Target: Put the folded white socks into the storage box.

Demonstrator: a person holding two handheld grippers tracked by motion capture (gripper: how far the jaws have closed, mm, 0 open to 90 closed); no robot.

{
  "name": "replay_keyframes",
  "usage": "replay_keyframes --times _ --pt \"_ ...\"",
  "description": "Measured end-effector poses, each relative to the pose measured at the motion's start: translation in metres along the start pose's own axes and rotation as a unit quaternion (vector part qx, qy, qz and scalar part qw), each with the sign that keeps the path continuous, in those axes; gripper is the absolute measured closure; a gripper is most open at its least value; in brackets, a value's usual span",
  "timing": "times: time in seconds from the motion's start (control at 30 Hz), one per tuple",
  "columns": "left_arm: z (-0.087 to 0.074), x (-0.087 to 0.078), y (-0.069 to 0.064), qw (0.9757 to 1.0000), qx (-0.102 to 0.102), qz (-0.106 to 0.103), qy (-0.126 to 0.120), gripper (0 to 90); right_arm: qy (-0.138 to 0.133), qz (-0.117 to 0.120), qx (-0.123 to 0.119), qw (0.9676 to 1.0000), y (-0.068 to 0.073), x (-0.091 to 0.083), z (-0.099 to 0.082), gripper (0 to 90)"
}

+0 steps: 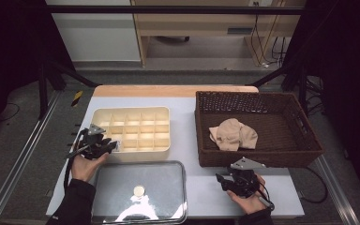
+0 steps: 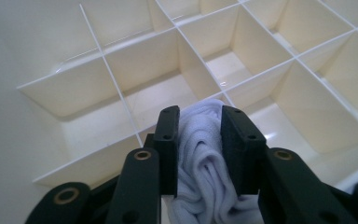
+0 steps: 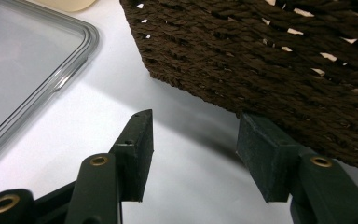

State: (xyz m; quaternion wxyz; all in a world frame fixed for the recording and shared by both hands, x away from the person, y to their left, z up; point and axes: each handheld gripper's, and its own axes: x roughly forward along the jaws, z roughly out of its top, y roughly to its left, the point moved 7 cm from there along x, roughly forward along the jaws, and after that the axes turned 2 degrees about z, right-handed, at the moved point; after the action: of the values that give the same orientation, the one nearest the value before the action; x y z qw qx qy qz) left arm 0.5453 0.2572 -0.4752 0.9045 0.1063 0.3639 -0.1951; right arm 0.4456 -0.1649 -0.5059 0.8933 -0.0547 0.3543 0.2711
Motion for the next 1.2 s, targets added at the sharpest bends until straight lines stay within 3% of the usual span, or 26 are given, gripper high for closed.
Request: replay_keyframes --times 0.1,0.27,0.37,0.5,0.57,0.63,0.7,0.83,0.9,0.93,1.03,1.2 --pt "0.0 -0.007 -0.001 1.0 -0.003 -0.001 -0.009 65.4 0.0 0.0 0.001 1.0 -0.001 0.0 0.0 46.7" --pt "-0.001 -0.011 -0.001 0.9999 -0.009 0.0 -0.009 73.7 -0.001 -0.001 0.001 1.0 -0.001 0.0 0.0 47.3" --pt "-0.001 -0.008 -0.002 0.9999 -0.006 0.01 0.002 78.3 -0.001 -0.001 0.0 1.0 -0.001 0.0 0.0 47.6" --pt "-0.003 0.001 -0.002 0.999 0.011 0.021 0.037 80.0 -0.002 -0.001 0.0 1.0 -0.001 -0.001 0.001 47.9" --pt "-0.003 0.005 -0.003 0.9985 0.016 0.021 0.049 80.6 -0.002 0.0 0.002 1.0 -0.001 -0.001 0.001 48.0" --pt "-0.003 0.009 0.0 0.9986 -0.001 0.007 0.052 80.9 -0.002 0.0 0.002 1.0 -0.001 -0.001 0.001 48.1" --pt "-0.004 0.008 0.0 0.9987 0.006 0.009 0.05 80.9 -0.003 0.003 0.003 1.0 0.0 -0.001 0.002 48.2" --pt "-0.004 0.003 0.001 0.9998 -0.002 -0.001 0.02 78.0 -0.01 0.004 0.004 0.9999 0.001 -0.003 0.004 47.8" --pt "-0.003 -0.003 0.0 1.0 0.01 0.002 0.001 71.3 -0.018 0.003 0.003 0.9998 0.002 -0.004 0.005 46.4" --pt "-0.002 -0.007 -0.001 0.9999 0.004 0.004 -0.011 68.1 -0.021 0.004 0.0 0.9998 0.002 -0.005 0.006 45.7" --pt "0.005 -0.025 -0.003 0.9986 0.002 0.008 -0.053 59.2 -0.028 0.007 0.0 0.9996 0.005 -0.007 0.008 44.6" --pt "0.012 -0.052 -0.008 0.9945 0.013 0.001 -0.104 56.3 -0.042 0.011 -0.002 0.999 0.009 -0.014 0.011 43.4"
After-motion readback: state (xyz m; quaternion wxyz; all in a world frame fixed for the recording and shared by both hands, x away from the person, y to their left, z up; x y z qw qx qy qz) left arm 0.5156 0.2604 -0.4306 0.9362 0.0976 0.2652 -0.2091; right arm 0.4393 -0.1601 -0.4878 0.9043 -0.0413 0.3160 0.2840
